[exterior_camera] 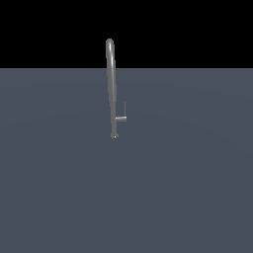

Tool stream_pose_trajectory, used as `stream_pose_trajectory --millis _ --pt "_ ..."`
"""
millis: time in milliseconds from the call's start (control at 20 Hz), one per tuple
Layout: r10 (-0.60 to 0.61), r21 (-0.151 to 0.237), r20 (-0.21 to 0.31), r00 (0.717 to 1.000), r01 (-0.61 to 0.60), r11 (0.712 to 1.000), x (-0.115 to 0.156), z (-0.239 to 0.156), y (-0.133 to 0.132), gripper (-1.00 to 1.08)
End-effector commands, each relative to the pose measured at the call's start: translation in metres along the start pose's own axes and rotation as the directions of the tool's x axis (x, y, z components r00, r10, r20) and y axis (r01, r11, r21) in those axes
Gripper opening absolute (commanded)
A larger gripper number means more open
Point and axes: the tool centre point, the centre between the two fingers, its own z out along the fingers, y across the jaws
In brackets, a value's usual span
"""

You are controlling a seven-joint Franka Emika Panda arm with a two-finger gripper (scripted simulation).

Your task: Turn on the faucet by rotating a designated handle.

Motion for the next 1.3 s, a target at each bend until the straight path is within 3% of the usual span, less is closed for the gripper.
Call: stream_pose_trajectory --millis 0,650,1250 --pt "0.031 0.027 0.034 0.999 -0.032 0.999 0.015 0.003 -0.002 -1.0" --pt "0.178 0.157 0.229 0.957 -0.217 0.963 0.093 0.023 -0.009 -1.0" --pt "0.277 0.244 0.426 0.861 -0.405 0.881 0.165 0.055 -0.007 -1.0"
